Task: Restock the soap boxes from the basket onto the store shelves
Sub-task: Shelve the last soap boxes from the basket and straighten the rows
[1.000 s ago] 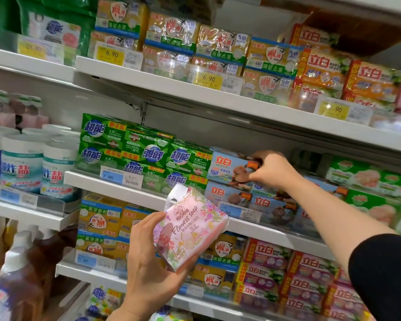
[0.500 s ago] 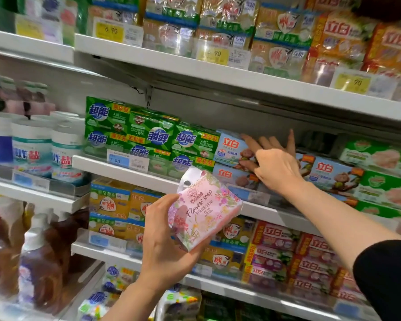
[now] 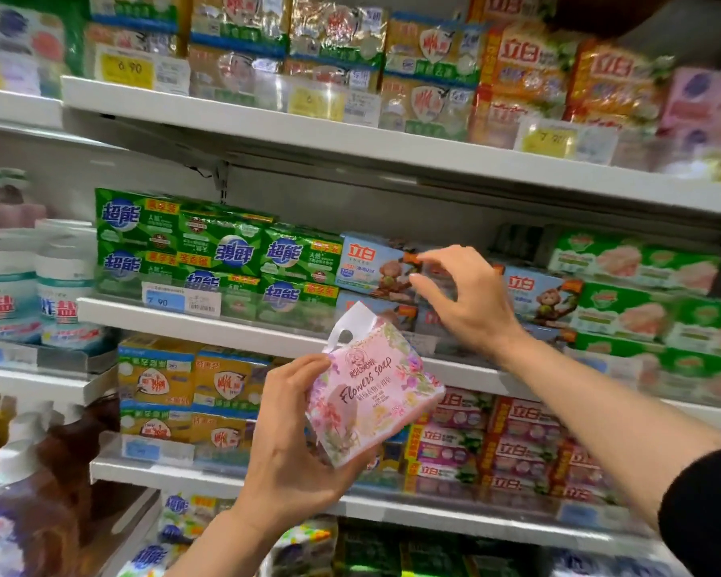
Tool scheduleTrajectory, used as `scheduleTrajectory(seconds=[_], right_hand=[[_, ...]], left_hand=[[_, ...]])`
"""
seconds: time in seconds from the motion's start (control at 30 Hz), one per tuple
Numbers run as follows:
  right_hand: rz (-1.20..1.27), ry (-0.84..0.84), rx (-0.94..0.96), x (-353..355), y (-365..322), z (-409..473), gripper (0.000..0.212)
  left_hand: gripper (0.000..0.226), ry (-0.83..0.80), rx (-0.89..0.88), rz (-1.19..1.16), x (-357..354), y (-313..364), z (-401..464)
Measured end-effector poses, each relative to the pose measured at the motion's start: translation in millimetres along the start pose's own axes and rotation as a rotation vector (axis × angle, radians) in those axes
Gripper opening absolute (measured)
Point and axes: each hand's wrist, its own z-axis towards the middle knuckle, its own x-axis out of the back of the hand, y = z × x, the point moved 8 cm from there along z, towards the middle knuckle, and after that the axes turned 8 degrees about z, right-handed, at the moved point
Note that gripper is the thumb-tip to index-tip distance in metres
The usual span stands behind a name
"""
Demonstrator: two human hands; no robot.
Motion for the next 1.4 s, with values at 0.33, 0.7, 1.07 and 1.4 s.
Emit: scheduleTrajectory(seconds=[0.33, 0.7, 1.07, 1.4], right_hand=[[0.373, -0.369, -0.820, 120.4, 97.8, -150.7, 0.044], [0.490, 0.504, -1.091, 329.3, 219.0, -275.3, 0.049], [0.356, 0.800, -0.899, 410.7, 345.6, -229.2, 0.053], [0.408, 0.466, -1.000, 367.9, 429.9, -233.5, 0.031]], left_hand=[[0.089, -0.243, -0.378, -0.177, -138.1, 142.4, 28.0], [0.094, -0.589, -0.518, -0.054, -345.2, 242.4, 47.1], [0.080, -0.677, -0.481, 0.413, -428.0, 214.9, 23.2], [0.094, -0.595, -0.532, 0.470, -436.6, 212.1, 16.7]])
